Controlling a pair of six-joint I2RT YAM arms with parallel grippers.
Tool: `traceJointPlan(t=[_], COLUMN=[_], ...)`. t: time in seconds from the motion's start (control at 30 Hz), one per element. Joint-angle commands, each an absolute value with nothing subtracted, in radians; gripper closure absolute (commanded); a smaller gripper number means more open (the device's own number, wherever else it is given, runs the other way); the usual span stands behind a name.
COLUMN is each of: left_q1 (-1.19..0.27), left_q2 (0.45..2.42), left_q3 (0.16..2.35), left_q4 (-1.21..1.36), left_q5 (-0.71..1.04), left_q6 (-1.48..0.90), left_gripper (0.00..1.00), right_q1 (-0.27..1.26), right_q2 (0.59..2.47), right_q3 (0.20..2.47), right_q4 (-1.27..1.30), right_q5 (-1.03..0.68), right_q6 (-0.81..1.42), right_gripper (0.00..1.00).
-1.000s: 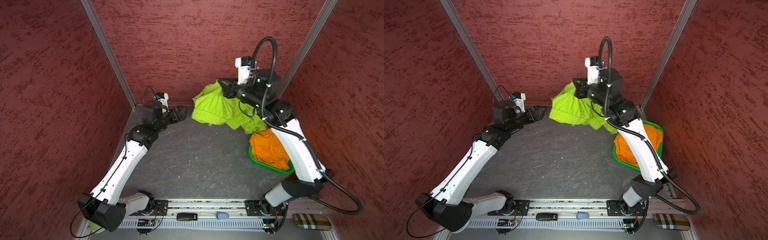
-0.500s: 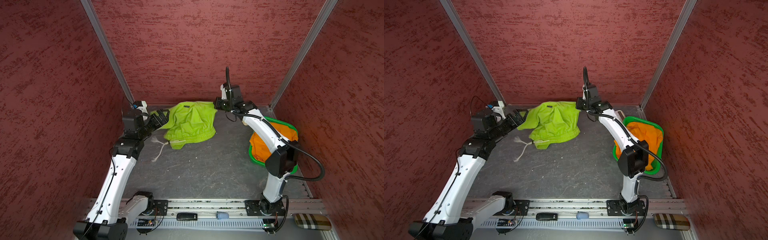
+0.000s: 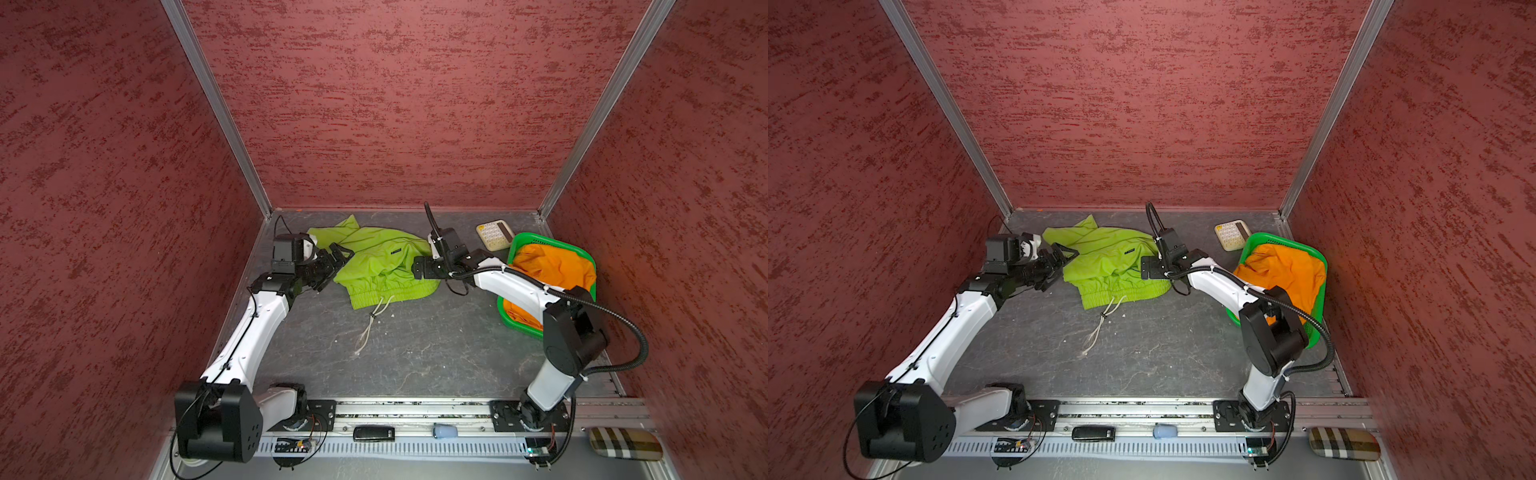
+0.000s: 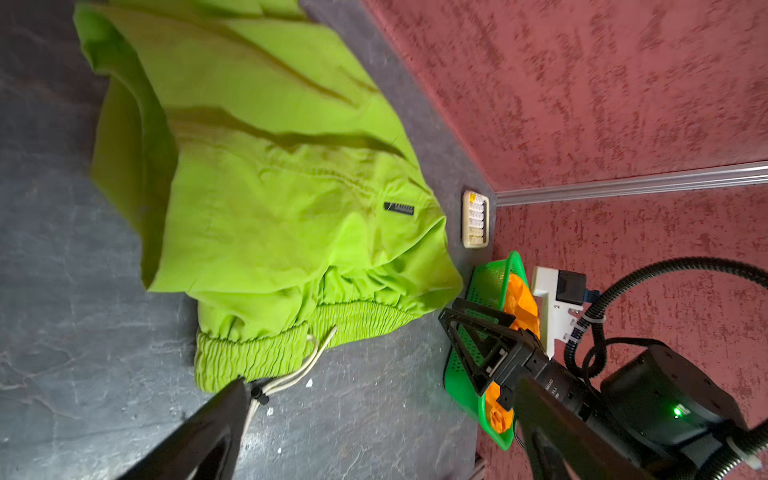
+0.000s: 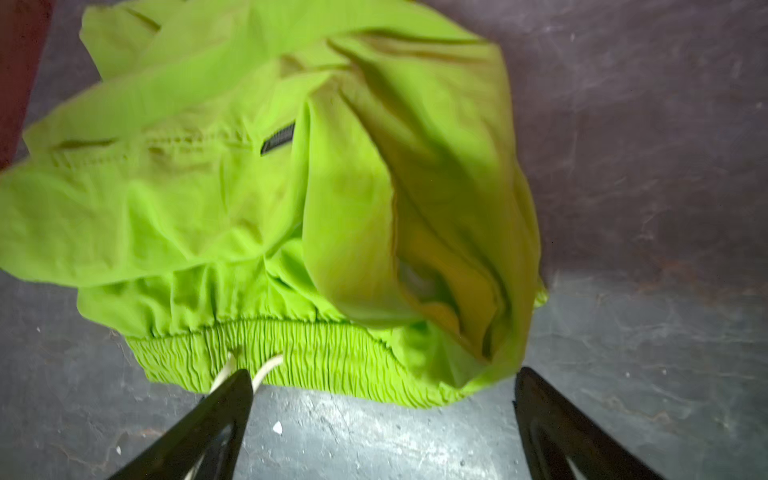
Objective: Fold and stack the shorts
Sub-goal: 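Lay the lime-green shorts on the table and open the right gripper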
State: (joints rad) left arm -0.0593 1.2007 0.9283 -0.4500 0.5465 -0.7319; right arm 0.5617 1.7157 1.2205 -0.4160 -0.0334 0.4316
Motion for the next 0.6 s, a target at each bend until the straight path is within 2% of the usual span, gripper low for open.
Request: traceJointPlan(t=[0.0,0.1,0.23,0.3,0.5,0.53,0.57], left_q1=[-0.077,-0.102,-0.136,-0.162,-0.218,-0.221,-0.225], left_q2=[1.201,1.228,1.286,1.301,1.333,1.339,1.341], left_q3=[0.918,0.916,0.906,0.901,0.914,0.914,0.915], left_q4=[-0.469,-0.516,-0.513,-0.502,-0.506,-0.506,-0.506], left_q5=[0.579,0.502,0.488,0.48,0.453,0.455,0.457], left_q6=[-0.698,-0.648,-0.643,-0.647,-0.64,-0.642,-0.643], left_gripper=[0.01,0.01,0.01,0.01,0.01,0.0,0.01], right_q1=[0.548,0.548,0.548,0.546,0.487,0.465,0.449], right_q2=[1.702,1.715,1.793,1.843,1.971,1.996,2.014], right_q3=[1.118,1.048,1.08,1.129,1.348,1.4,1.44], right_q4=[-0.314,-0.235,-0.243,-0.264,-0.338,-0.356,-0.369], right_q5=[-0.04,-0.084,-0.037,-0.007,0.052,0.049,0.048], right_q6=[0.471,0.5,0.479,0.458,0.378,0.369,0.365], right_gripper=[0.01,0.01,0.12,0.24,0.83,0.92,0.96])
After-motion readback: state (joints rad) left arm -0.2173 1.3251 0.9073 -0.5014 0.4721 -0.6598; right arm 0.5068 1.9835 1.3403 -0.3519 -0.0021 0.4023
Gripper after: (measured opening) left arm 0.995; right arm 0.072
